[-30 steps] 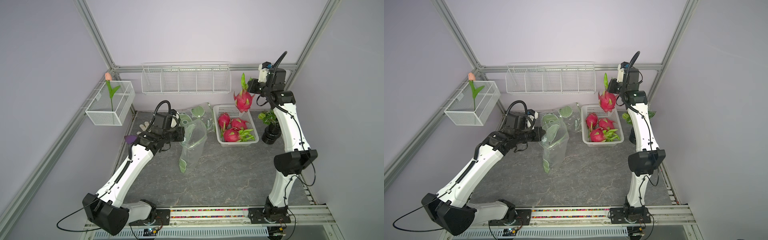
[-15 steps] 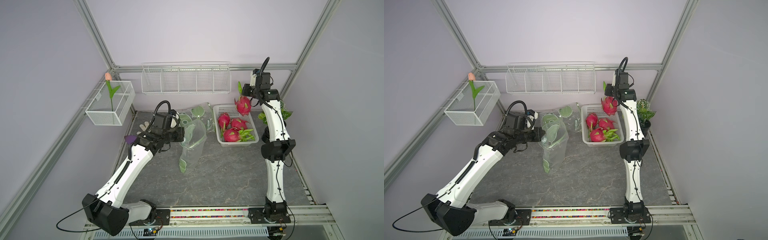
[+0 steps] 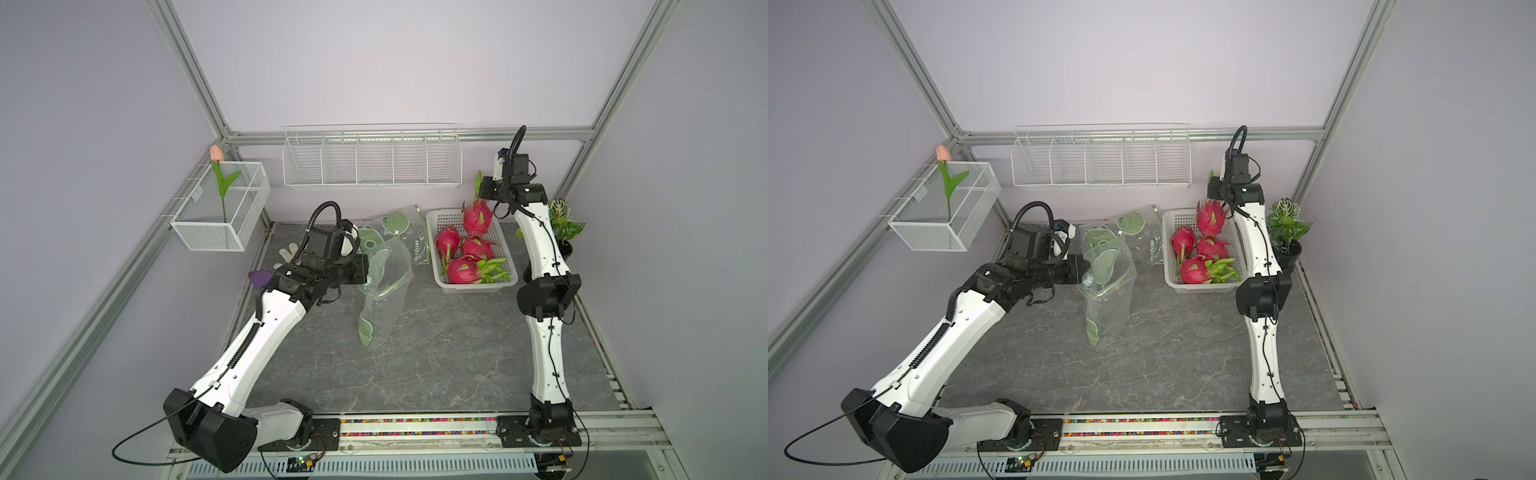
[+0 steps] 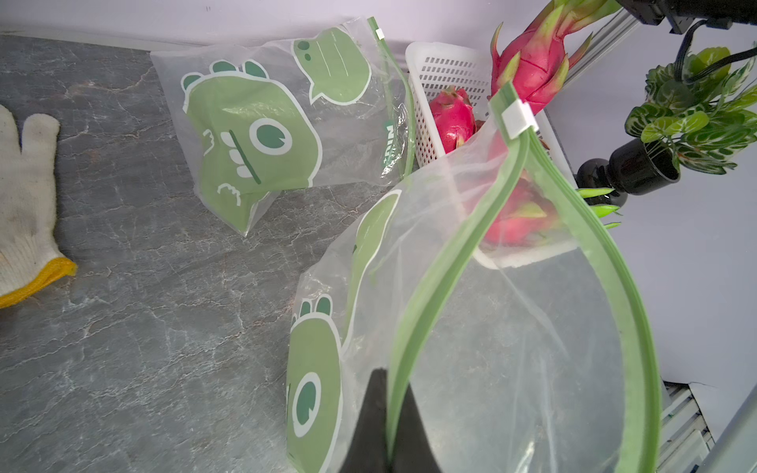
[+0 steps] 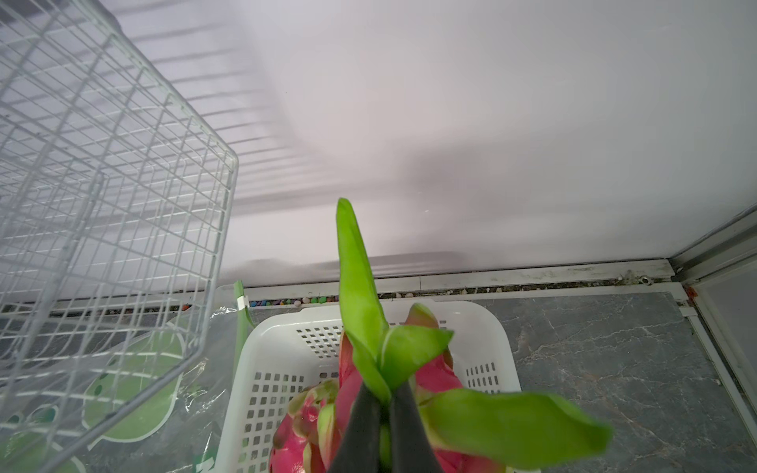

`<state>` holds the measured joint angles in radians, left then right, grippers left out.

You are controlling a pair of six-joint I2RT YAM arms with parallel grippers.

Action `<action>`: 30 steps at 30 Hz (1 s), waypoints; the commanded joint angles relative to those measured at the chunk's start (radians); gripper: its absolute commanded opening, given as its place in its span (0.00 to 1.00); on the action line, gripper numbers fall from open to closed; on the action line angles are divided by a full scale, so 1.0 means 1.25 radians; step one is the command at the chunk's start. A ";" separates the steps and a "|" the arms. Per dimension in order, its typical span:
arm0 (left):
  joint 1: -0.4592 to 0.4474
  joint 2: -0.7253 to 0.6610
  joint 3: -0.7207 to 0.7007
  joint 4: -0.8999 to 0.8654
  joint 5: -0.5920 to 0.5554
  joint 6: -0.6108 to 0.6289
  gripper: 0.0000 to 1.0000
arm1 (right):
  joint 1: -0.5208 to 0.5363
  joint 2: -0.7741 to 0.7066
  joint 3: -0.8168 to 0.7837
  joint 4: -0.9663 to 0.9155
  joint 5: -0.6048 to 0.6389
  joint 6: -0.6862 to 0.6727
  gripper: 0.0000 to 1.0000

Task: Open the zip-top bag and take out the dragon fruit
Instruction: Place the dragon fruit in the basket.

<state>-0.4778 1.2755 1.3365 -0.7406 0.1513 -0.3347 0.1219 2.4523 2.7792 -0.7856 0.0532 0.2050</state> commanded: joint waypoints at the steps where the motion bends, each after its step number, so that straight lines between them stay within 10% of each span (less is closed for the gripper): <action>1: 0.004 -0.010 -0.002 -0.016 -0.014 0.016 0.00 | -0.004 0.021 0.021 0.020 0.012 -0.025 0.07; 30: 0.004 -0.026 -0.001 -0.028 -0.030 0.012 0.00 | -0.015 0.055 0.020 0.046 -0.039 -0.012 0.07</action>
<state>-0.4778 1.2709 1.3365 -0.7540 0.1287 -0.3321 0.1108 2.4855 2.7827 -0.7216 0.0288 0.1974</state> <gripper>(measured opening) 0.043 0.069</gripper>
